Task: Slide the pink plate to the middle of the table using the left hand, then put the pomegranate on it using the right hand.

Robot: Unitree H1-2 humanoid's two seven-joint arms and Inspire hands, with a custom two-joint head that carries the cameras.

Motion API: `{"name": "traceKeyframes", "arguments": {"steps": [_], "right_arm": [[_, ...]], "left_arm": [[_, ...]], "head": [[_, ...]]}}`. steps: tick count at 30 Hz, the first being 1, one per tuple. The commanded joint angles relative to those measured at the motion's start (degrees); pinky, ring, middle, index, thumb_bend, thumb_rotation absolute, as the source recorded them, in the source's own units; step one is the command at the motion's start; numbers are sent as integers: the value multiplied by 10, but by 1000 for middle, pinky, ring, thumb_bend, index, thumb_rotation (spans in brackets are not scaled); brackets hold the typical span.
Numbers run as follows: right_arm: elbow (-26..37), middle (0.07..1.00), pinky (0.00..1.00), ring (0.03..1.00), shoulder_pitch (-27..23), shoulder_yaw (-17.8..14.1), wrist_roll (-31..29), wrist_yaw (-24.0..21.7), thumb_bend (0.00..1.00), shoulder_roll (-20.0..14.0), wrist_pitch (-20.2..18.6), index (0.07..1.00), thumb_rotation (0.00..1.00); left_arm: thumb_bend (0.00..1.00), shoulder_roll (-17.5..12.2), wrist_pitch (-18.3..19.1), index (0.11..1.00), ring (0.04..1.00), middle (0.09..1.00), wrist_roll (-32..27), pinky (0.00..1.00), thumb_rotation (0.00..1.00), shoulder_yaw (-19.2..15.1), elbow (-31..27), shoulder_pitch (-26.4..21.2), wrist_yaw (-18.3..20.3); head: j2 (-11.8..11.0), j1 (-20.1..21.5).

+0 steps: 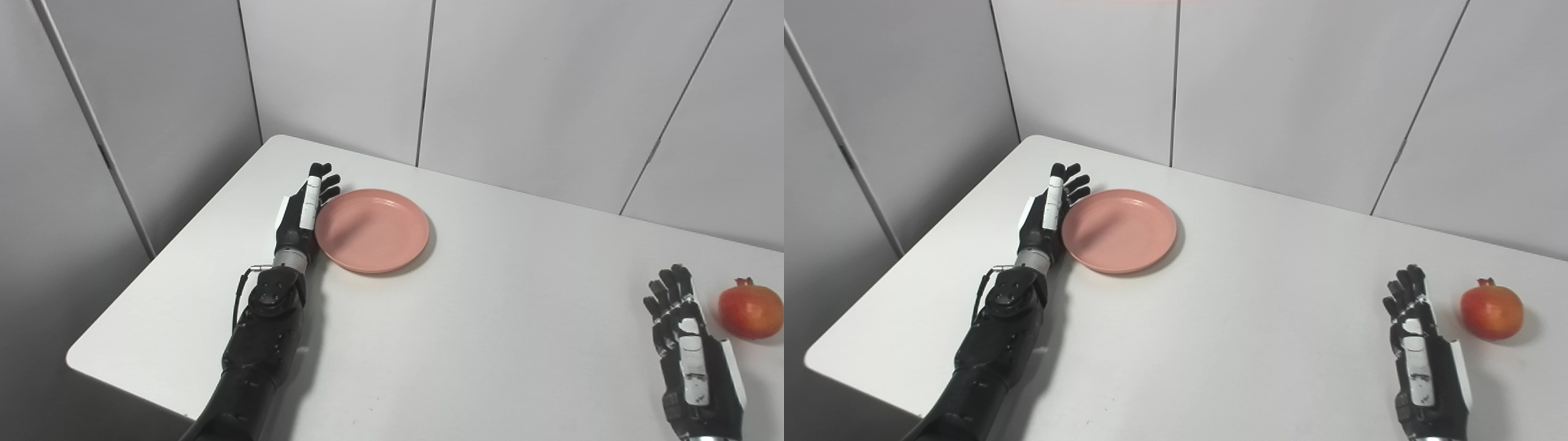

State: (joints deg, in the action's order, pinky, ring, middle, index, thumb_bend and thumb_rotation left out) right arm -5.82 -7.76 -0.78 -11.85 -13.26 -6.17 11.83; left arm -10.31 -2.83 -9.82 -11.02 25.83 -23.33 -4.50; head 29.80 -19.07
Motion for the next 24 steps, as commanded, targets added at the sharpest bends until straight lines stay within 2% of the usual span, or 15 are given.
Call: {"name": "traceKeyframes", "arguments": {"steps": [1,5,12,24], "right_arm": [[-7,1000,1000,1000,5,-4,-1,-2,605,-2,20,1000,890],[-7,1000,1000,1000,4,-4,-2,-2,599,-2,20,1000,897],[-5,1000,1000,1000,5,-6,-5,-1,625,-3,13,1000,867],[-20,1000,1000,1000,0,-7,-4,-5,615,-5,29,1000,881]], "left_arm": [[901,5,1,867,882,875,4,883,1000,6,-25,-22,8],[916,23,1,883,895,884,7,893,1000,16,-26,-23,7],[885,48,15,905,910,900,20,894,1000,39,-34,-21,6],[843,88,-18,931,937,927,59,936,1000,76,-21,-18,7]], "head": [[0,-1],[1,-1],[3,-4],[3,4]]}}
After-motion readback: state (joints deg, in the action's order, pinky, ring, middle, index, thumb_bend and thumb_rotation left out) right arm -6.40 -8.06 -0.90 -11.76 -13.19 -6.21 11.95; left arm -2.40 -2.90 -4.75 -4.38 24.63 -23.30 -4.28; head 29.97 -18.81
